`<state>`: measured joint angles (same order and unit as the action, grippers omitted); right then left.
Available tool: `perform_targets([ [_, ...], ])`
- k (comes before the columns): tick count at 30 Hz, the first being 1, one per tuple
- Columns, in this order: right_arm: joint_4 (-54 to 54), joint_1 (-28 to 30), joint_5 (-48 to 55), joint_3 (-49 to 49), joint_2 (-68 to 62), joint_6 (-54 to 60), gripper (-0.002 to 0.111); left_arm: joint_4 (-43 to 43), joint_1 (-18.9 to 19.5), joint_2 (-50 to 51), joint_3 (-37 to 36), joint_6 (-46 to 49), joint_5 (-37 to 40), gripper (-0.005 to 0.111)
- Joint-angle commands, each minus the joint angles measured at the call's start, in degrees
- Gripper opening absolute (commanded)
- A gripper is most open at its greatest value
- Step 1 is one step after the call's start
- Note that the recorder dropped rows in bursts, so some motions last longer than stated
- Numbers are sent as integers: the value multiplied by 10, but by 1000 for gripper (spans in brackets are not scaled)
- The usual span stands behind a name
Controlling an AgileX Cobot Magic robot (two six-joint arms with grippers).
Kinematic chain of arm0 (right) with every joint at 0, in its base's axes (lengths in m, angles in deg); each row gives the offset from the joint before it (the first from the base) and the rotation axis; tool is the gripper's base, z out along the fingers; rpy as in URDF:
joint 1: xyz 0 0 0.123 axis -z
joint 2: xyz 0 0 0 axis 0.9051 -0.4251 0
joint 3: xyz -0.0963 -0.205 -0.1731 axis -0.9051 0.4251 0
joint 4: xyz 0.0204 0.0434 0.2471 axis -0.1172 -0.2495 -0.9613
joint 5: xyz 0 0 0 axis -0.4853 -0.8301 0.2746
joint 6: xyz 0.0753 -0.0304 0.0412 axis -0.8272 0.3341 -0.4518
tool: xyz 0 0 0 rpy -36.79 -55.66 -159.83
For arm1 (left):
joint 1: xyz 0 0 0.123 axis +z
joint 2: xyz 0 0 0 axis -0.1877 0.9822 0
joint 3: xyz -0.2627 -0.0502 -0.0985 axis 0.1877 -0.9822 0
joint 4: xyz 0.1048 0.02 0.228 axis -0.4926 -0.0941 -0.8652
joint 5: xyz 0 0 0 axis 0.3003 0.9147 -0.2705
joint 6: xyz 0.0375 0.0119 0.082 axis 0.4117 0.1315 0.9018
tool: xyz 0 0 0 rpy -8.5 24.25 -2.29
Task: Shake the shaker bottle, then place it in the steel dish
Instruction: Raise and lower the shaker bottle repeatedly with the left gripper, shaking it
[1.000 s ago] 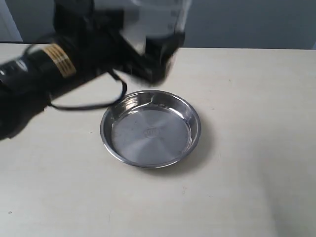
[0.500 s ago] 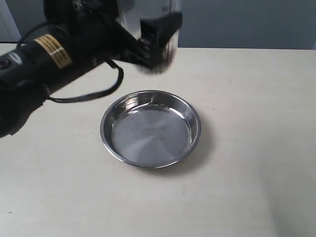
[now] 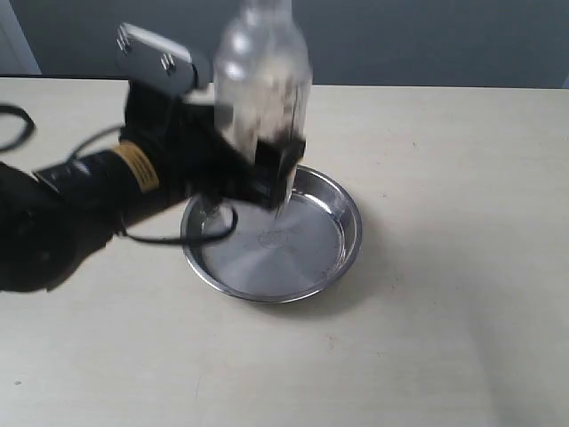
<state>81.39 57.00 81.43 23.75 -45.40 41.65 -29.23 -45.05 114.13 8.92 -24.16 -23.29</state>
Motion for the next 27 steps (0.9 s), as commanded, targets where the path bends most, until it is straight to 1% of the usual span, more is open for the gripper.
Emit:
perform_targets([
  [1,0,-2,-5,1,2,0,-1,-60,-13,-59,40,-9,-160,0],
  [2,0,-2,-5,1,2,0,-1,-55,-13,-66,52,2,-135,0],
  [3,0,-2,-5,1,2,0,-1,-3,-13,-47,48,17,-75,0],
  [4,0,-2,-5,1,2,0,-1,21,-13,11,17,19,-63,0],
  [5,0,-2,-5,1,2,0,-1,23,-13,31,3,4,-75,0],
  [6,0,-2,-5,1,2,0,-1,-39,-13,42,-4,-43,-115,0],
  [7,0,-2,-5,1,2,0,-1,-73,-13,31,0,-63,-151,0],
  [8,0,-2,-5,1,2,0,-1,-111,-13,-2,17,-78,-196,0],
  [9,0,-2,-5,1,2,0,-1,-119,-13,-36,36,-75,-201,0],
  [10,0,-2,-5,1,2,0,-1,-105,-13,-56,50,-34,-150,0],
  [12,0,-2,-5,1,2,0,-1,-24,-13,-45,38,26,-80,0],
  [13,0,-2,-5,1,2,0,-1,13,-13,-25,27,36,-72,0],
  [14,0,-2,-5,1,2,0,-1,30,-13,-1,10,36,-80,0],
  [15,0,-2,-5,1,2,0,-1,26,-13,16,0,36,-100,0],
  [16,0,-2,-5,1,2,0,-1,6,-13,17,-1,36,-120,0],
  [18,0,-2,-5,1,2,0,-1,-78,-13,-14,14,9,-181,0],
  [19,0,-2,-5,1,2,0,-1,-99,-13,-34,25,-8,-211,0],
  [20,0,-2,-5,1,2,0,-1,-107,-13,-57,42,-12,-219,0],
  [21,0,-2,-5,1,2,0,-1,-105,-13,-77,56,0,-198,0],
  [22,0,-2,-5,1,2,0,-1,-81,-12,-83,60,12,-166,0],
  [24,0,-2,-5,1,2,0,-1,-14,-5,-52,45,19,-82,0],
  [25,0,-2,-5,1,2,0,-1,0,0,-23,23,21,-70,0],
  [26,0,-2,-5,1,2,0,-1,22,0,27,-3,15,-78,0],
  [27,0,-2,-5,1,2,0,-1,31,0,56,-23,4,-94,0],
])
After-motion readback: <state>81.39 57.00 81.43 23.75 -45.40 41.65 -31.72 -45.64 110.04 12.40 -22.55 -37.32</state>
